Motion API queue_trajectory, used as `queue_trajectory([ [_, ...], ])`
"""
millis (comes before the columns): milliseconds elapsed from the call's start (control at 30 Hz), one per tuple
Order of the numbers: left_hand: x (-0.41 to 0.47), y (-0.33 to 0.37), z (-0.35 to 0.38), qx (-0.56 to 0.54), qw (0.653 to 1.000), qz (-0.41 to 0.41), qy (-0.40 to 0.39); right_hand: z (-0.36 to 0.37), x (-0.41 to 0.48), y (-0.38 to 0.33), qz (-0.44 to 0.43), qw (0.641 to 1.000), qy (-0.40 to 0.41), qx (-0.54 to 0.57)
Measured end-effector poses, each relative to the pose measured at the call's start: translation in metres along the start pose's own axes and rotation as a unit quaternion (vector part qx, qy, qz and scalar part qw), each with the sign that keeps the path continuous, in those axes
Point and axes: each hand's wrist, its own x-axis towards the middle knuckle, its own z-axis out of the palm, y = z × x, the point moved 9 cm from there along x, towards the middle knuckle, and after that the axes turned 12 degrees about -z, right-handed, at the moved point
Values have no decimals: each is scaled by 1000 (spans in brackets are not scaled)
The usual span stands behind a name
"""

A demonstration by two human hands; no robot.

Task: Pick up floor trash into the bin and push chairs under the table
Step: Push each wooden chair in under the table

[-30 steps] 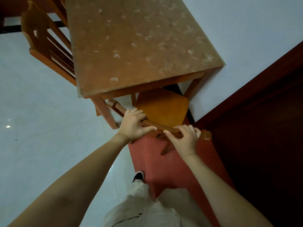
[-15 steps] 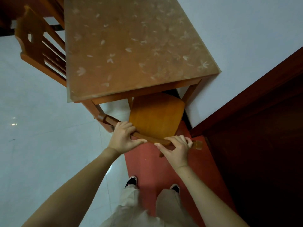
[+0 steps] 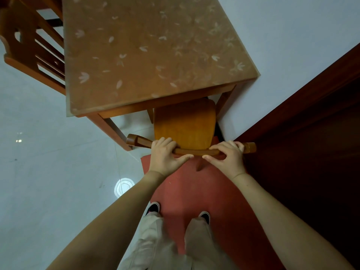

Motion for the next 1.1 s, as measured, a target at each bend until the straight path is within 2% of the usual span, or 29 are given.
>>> queue_trajectory([
  [267, 14, 42, 34, 14, 998, -58, 19, -24, 29, 59, -5, 995, -87, 42],
  [500, 27, 69, 58, 54, 994, -99, 3, -43, 47, 88, -61, 993, -94, 43],
  [700, 22, 78, 54, 26, 996, -87, -22, -44, 45, 96, -56, 987, -148, 31],
  [833, 18, 69, 36, 48, 996, -66, -20, -42, 37, 77, -48, 988, -117, 83],
  [967, 23, 60, 32, 60, 992, -105, -38, -39, 34, 80, -8, 986, -70, 149],
  [1100, 21, 57, 33, 15, 991, -131, -11, -35, 42, 91, -8, 983, -73, 171],
])
